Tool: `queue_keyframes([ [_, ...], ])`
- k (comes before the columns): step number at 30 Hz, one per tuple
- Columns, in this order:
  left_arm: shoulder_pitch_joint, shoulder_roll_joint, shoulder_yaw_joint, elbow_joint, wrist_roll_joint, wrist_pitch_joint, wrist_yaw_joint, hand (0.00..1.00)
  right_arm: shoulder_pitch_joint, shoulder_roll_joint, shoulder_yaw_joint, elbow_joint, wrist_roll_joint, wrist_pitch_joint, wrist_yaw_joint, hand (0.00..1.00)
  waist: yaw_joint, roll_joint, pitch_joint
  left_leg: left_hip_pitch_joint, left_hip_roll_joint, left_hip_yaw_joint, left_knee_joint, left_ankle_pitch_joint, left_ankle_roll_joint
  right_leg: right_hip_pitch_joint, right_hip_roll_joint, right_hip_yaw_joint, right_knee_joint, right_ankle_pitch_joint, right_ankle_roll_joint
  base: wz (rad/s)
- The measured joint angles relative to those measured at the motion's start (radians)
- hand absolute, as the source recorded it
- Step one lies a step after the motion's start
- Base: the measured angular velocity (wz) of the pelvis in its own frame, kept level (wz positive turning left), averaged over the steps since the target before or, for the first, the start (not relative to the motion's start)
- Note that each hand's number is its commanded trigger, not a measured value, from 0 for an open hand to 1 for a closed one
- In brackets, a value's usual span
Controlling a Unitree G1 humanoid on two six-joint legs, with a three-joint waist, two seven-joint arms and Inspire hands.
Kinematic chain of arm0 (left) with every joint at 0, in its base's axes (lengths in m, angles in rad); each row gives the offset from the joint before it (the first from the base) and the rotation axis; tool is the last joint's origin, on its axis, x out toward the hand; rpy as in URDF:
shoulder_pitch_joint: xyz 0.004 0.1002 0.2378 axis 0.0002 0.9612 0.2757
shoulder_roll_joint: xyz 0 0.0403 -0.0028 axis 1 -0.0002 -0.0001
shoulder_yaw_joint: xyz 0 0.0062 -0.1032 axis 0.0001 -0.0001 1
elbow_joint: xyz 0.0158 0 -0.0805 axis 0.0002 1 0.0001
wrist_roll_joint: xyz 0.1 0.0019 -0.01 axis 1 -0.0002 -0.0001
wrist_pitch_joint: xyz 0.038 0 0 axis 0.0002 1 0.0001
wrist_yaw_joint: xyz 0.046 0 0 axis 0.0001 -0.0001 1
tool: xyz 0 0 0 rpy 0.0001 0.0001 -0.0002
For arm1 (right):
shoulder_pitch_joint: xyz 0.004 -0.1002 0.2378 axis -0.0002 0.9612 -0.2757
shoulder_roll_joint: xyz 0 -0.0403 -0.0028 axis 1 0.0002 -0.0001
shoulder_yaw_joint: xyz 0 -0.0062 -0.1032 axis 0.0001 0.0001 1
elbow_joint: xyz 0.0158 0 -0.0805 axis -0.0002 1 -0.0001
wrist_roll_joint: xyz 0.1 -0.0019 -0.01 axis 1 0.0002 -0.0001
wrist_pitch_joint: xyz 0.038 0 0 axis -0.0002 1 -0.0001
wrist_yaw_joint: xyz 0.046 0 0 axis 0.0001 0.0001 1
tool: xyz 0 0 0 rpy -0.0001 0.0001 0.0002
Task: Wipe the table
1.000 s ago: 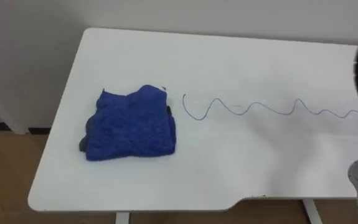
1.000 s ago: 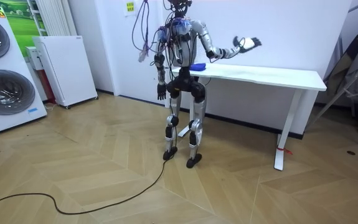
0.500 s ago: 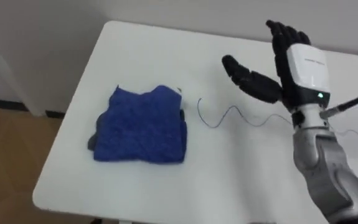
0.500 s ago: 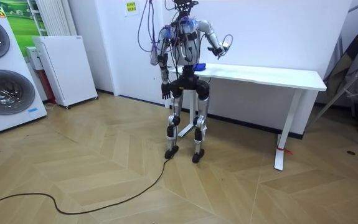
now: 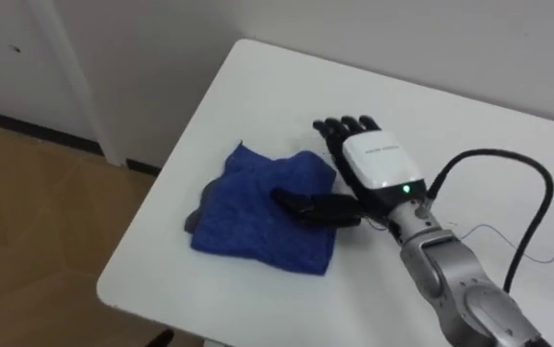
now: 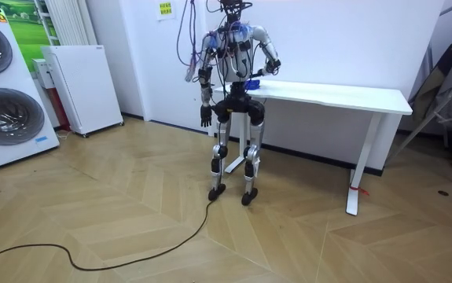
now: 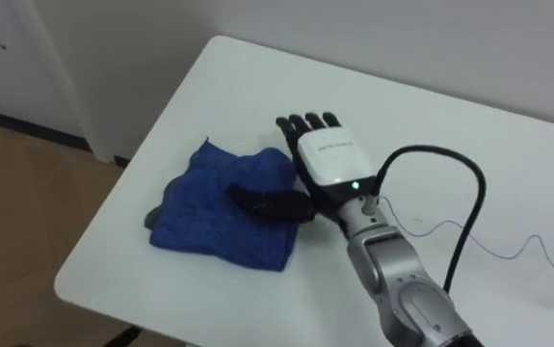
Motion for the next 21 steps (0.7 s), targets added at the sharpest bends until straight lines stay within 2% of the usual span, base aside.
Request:
queue_keyframes([
  [5, -0.011, 0.000, -0.008, 0.004, -0.018, -0.026, -0.003, 0.00, 0.025, 0.024, 0.016, 0.001, -0.036, -0.002, 0.030, 0.00, -0.003, 0.000, 0.0000, 0.005, 0.000, 0.006, -0.001, 0.000, 0.000, 0.003, -0.005, 0.007, 0.001, 0.000, 0.000, -0.10],
  [10, -0.013, 0.000, -0.022, 0.004, -0.018, -0.033, -0.004, 0.00, 0.026, 0.030, 0.016, 0.001, -0.066, -0.003, 0.049, 0.00, -0.004, -0.001, 0.0000, 0.007, 0.000, -0.006, -0.001, 0.000, 0.000, 0.003, -0.005, 0.000, 0.005, 0.000, 0.000, 0.02],
  [15, -0.016, -0.006, -0.035, 0.016, -0.028, -0.033, -0.003, 0.00, 0.046, 0.030, 0.016, 0.001, -0.115, -0.009, 0.045, 0.00, -0.005, 0.004, 0.0031, 0.025, 0.002, -0.022, 0.001, 0.000, 0.000, 0.001, -0.006, -0.019, 0.055, -0.009, 0.015, 0.08],
  [16, -0.022, -0.010, -0.039, 0.024, -0.034, -0.033, -0.002, 0.00, 0.052, 0.030, 0.016, 0.001, -0.115, -0.015, 0.044, 0.00, -0.008, 0.008, 0.0058, 0.032, 0.005, -0.038, 0.000, 0.002, 0.001, -0.017, -0.003, -0.031, 0.093, -0.016, 0.019, -0.04],
  [17, -0.026, -0.012, -0.039, 0.030, -0.036, -0.035, -0.001, 0.00, 0.058, 0.033, 0.016, 0.002, -0.115, -0.022, 0.040, 0.00, -0.010, 0.015, 0.0105, 0.038, 0.020, -0.099, -0.001, 0.002, 0.003, -0.069, 0.016, -0.020, 0.138, -0.051, 0.015, -0.17],
  [18, -0.027, -0.008, -0.036, 0.034, -0.036, -0.037, -0.001, 0.00, 0.058, 0.038, 0.017, 0.001, -0.116, -0.028, 0.037, 0.00, -0.007, 0.011, 0.0073, 0.035, 0.024, -0.123, 0.001, 0.002, 0.004, -0.087, 0.040, 0.001, 0.096, -0.054, 0.004, -0.53],
  [19, -0.027, 0.008, -0.031, 0.045, -0.034, -0.038, 0.001, 0.00, 0.050, 0.050, 0.031, -0.009, -0.116, -0.042, 0.028, 0.00, -0.002, -0.011, 0.0007, 0.015, 0.018, -0.120, 0.018, -0.006, -0.005, -0.111, 0.066, 0.021, -0.053, 0.047, -0.033, -0.58],
  [20, -0.030, -0.004, -0.028, 0.084, -0.032, -0.040, 0.004, 0.00, 0.039, 0.039, 0.060, -0.008, -0.116, -0.046, 0.013, 0.00, -0.011, -0.007, 0.0049, 0.013, 0.021, -0.089, 0.048, -0.047, -0.049, -0.110, 0.064, -0.018, -0.049, 0.090, -0.071, -0.46],
  [21, -0.028, -0.017, -0.030, 0.104, -0.030, -0.041, 0.004, 0.00, 0.044, 0.036, 0.066, -0.007, -0.115, -0.046, 0.011, 0.00, -0.019, 0.006, 0.0010, 0.013, 0.028, -0.076, 0.052, -0.056, -0.053, -0.106, 0.067, -0.018, -0.040, 0.090, -0.071, 0.09],
])
